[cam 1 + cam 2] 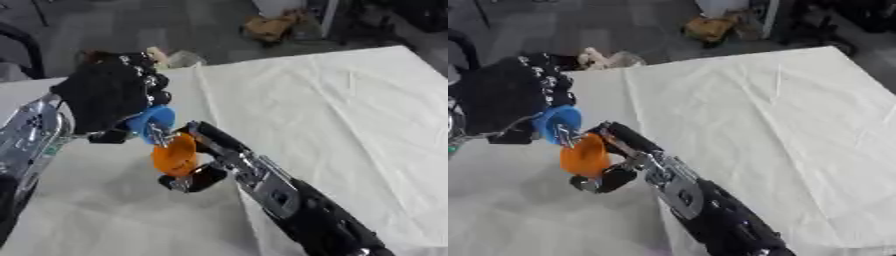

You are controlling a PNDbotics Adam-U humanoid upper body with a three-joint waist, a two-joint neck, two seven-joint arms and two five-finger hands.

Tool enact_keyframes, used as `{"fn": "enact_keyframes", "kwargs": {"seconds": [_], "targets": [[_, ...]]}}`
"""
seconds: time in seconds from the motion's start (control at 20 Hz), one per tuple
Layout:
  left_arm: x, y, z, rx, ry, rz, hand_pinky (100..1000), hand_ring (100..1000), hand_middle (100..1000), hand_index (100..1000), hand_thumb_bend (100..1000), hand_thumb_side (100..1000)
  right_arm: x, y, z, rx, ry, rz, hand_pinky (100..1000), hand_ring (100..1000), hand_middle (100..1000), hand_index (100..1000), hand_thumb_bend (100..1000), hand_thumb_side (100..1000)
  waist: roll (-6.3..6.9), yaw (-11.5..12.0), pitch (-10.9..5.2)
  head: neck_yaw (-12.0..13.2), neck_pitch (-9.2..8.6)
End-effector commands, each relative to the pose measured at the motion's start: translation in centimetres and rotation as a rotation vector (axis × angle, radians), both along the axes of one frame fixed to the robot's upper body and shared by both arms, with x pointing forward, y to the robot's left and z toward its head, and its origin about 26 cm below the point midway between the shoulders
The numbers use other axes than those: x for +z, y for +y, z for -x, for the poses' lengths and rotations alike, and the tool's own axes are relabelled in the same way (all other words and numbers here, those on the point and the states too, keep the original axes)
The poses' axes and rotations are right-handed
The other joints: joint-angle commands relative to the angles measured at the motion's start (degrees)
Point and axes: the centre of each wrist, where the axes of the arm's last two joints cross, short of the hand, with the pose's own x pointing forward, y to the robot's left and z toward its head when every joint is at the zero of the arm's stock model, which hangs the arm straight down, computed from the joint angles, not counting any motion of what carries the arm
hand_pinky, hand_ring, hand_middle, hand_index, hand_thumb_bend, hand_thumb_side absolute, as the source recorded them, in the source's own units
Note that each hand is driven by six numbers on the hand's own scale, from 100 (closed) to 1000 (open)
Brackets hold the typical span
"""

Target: Pour the contents of one cup into another cup.

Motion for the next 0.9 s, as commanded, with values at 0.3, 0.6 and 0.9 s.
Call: {"fn": "enact_keyframes", "kwargs": {"seconds": [0.3, 0.6, 0.9], "targets": [[1.31, -0.12, 0.32, -0.01, -0.051, -0.011, 686, 423, 118, 400, 423, 100, 1.39, 0.46, -0.02, 0.012, -0.03, -0.022, 718, 668, 158, 202, 100, 137, 0.06, -0.06, -1.24, -0.09, -0.48], [1.35, -0.12, 0.34, -0.008, -0.058, -0.015, 687, 422, 119, 400, 425, 100, 1.38, 0.46, 0.0, 0.01, -0.03, -0.022, 719, 668, 158, 202, 100, 135, 0.16, -0.09, -1.34, -0.14, -0.51], [1.34, -0.08, 0.32, -0.006, -0.061, -0.015, 688, 422, 120, 400, 425, 100, 1.4, 0.43, 0.0, 0.009, -0.03, -0.023, 719, 668, 158, 202, 100, 134, 0.26, -0.12, -1.4, -0.14, -0.49]]}}
